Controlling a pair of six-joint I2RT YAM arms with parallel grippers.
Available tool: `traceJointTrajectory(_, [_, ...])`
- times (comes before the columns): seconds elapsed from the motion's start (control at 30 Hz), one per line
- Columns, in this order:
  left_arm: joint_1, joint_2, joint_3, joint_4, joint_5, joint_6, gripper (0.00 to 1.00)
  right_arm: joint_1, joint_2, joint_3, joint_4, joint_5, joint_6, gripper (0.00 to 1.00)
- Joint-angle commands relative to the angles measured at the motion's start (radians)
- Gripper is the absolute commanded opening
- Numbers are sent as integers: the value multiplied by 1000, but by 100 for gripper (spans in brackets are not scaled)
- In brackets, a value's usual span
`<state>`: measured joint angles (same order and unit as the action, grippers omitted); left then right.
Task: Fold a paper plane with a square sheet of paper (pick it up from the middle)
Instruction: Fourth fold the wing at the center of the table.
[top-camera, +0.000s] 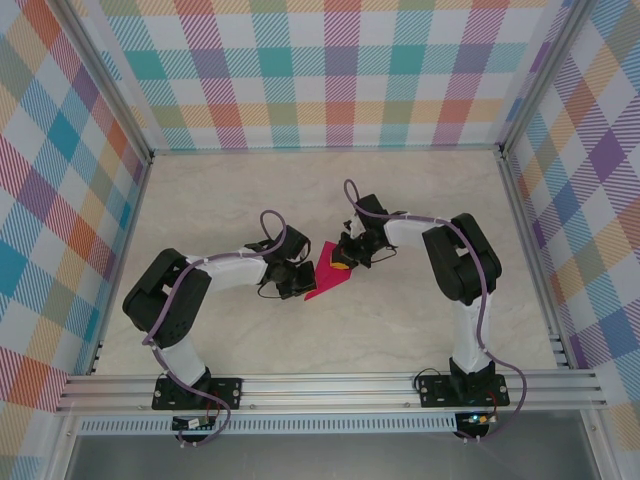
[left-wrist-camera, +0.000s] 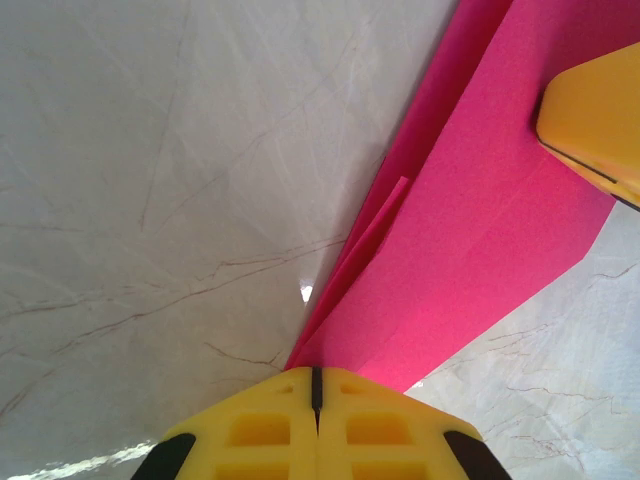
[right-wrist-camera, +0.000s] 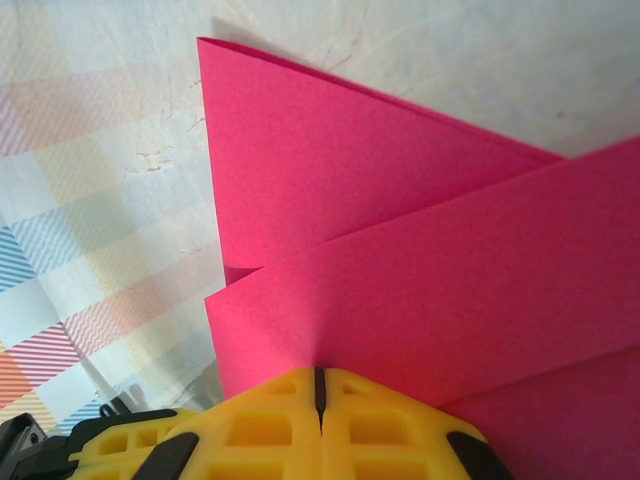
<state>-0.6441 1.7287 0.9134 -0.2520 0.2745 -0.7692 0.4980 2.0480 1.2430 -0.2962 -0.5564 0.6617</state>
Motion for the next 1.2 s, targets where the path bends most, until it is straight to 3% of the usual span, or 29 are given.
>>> traceJointTrajectory(0.0, [-6, 16, -39, -80, -57, 13, 0, 10, -73, -31, 13, 17, -40, 5])
traceJointTrajectory(0.2, [-6, 27, -38, -76, -52, 13, 0, 72, -123, -111, 84, -35, -43, 5])
traceJointTrajectory(0.57, [-6, 31, -34, -82, -51, 14, 0, 125, -64, -84, 80, -48, -45, 4])
traceJointTrajectory(1.17, [-6, 30, -44, -134, -66, 32, 0, 81, 0, -50, 27, 68, -22, 3])
